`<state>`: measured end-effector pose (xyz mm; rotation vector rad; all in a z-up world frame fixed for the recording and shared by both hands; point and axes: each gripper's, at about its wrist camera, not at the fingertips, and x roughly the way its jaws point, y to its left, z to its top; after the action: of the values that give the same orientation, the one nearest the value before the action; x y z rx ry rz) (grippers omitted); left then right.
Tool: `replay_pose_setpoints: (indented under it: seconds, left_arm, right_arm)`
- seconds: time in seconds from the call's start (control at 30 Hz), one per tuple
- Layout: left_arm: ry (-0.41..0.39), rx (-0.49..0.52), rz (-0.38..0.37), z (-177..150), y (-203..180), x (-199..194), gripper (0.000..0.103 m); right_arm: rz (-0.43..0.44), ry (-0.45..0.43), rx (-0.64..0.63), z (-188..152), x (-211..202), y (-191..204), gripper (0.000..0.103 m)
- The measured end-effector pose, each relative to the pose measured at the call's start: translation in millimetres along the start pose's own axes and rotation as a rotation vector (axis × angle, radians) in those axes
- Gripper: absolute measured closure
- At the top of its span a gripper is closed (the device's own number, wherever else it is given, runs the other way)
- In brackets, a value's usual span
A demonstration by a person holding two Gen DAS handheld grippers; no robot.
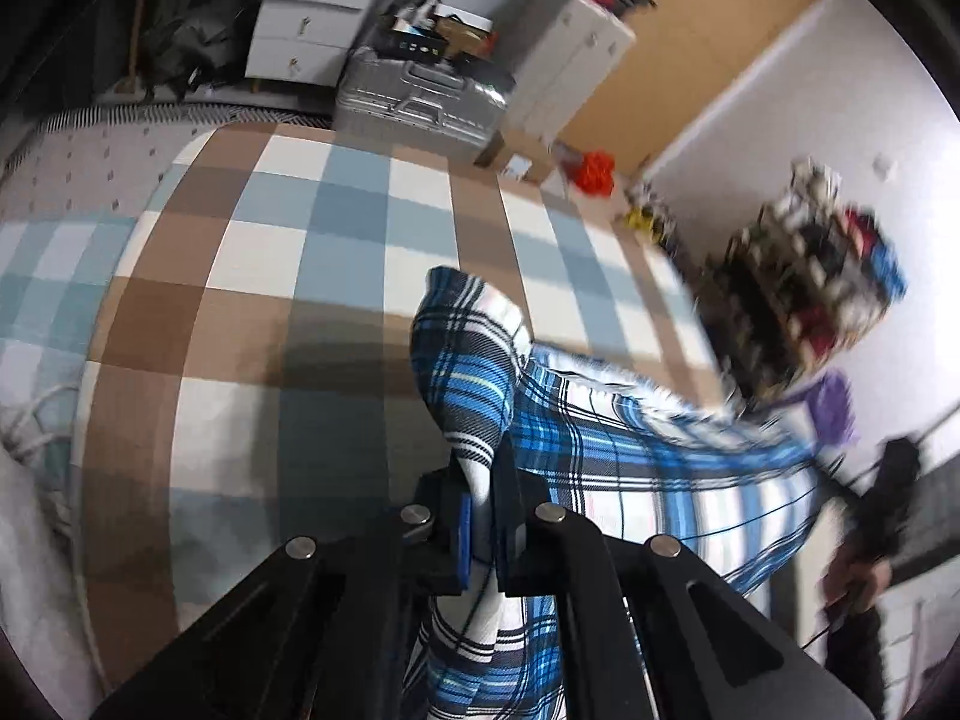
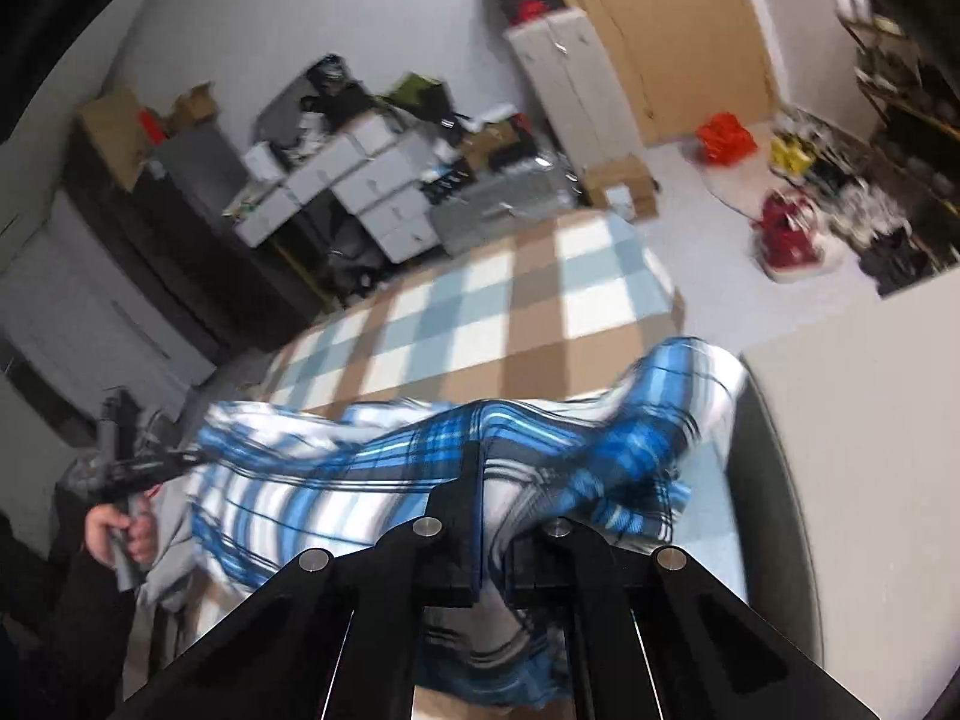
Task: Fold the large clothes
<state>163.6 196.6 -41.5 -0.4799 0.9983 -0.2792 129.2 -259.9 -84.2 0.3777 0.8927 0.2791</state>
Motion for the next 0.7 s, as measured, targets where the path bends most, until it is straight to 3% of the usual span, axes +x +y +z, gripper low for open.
replay_pose_setpoints:
  seconds: [0.1, 0.13, 0.23, 0.37, 0.43, 0.5, 0.6, 0.7]
  left_arm:
    - [-0.026, -0.039, 0.008, 5.4, 9.8, 12.0, 0.101]
    - [-0.025, -0.066, 0.002, 5.7, 14.6, 18.0, 0.100]
    - [-0.051, -0.106, 0.077, 3.7, 27.2, 22.4, 0.100]
    - [-0.022, -0.156, 0.077, -2.7, 41.0, 12.8, 0.100]
    - [-0.027, -0.136, 0.091, -9.5, 38.1, -2.4, 0.100]
    - [-0.034, -0.103, 0.107, -17.7, 32.5, -13.6, 0.100]
    - [-0.026, -0.054, 0.087, -41.2, 22.5, -25.2, 0.095]
    - [-0.005, -0.031, 0.006, -70.4, 9.4, -32.0, 0.080]
  right_arm:
    - [-0.030, 0.068, 0.056, -4.7, 26.6, -18.3, 0.099]
    - [-0.038, 0.063, 0.064, -7.3, 30.2, -20.7, 0.099]
    - [-0.050, 0.036, 0.058, -11.5, 29.9, -23.3, 0.097]
    - [-0.063, 0.126, 0.079, -13.3, 27.9, -25.8, 0.090]
    - [-0.029, 0.106, 0.081, -15.4, 13.6, -27.0, 0.071]
    - [0.023, 0.049, 0.104, -21.6, -5.1, -29.5, 0.000]
    - [0.105, -0.044, 0.129, -37.3, -31.5, -33.1, 0.000]
    - [0.117, -0.001, 0.130, -55.0, -28.7, -30.7, 0.000]
